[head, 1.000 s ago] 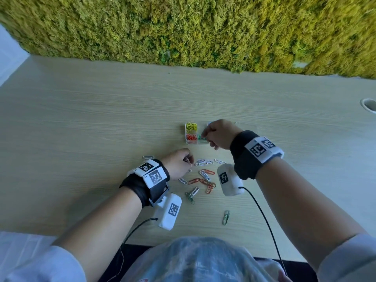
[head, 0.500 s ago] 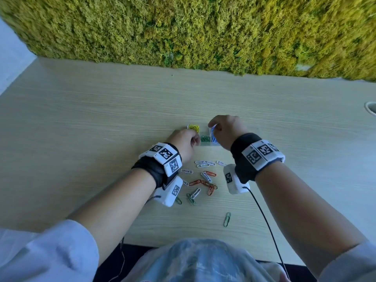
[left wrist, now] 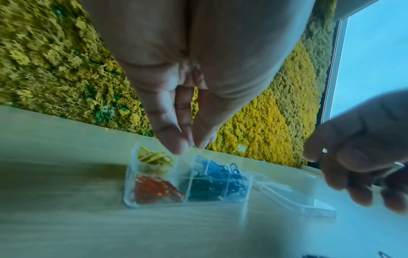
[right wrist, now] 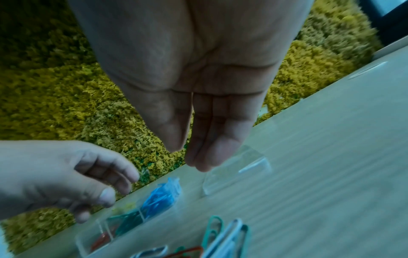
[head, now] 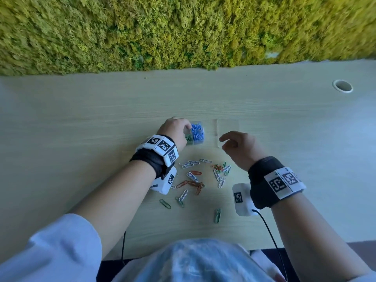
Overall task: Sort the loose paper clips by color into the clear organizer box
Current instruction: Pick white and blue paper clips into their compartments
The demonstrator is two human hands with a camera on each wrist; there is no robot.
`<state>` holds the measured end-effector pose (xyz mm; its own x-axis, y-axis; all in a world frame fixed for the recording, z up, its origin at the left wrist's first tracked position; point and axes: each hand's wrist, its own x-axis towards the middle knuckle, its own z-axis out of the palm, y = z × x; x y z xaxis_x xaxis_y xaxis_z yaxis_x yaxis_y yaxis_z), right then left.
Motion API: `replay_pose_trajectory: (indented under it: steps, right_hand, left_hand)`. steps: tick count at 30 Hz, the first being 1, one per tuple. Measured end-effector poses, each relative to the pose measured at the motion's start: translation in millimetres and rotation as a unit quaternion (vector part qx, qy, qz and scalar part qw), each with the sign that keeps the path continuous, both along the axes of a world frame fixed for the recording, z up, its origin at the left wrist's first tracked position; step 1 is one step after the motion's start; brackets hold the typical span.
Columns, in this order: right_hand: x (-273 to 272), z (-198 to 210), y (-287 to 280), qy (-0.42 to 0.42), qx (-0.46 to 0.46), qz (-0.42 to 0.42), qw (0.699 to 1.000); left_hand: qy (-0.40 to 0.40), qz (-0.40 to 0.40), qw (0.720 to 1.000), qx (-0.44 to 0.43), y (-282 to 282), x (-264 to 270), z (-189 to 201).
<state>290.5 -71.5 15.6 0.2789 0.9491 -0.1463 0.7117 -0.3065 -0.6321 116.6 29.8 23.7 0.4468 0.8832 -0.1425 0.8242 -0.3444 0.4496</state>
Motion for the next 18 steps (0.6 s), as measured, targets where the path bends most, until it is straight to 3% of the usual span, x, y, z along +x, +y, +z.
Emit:
replay_pose_trajectory:
  steps: [5,10,15,18]
  right_hand:
    - [7,-7,-21,0.025,-0.013,-0.019,0.999]
    - [10,-12,-34,-0.005,-0.028,-0.03,0.999]
    - [6,-13,-30,-0.062,-0.09,-0.01,0.994]
    - [0,-16,-20,-0.142,-0.161,0.004,0.977]
  left_hand:
    - [-0.022,0.016,1.0,0.012,-5,-24,4]
    - [-0.001,-0.003,0.999,-0.043,-24,-48,2]
    - [0.067,-0.053,0.994,-0.075,-50,-63,-6]
    - [0.113,-0.082,0.988,-0.063,-59,-66,-10]
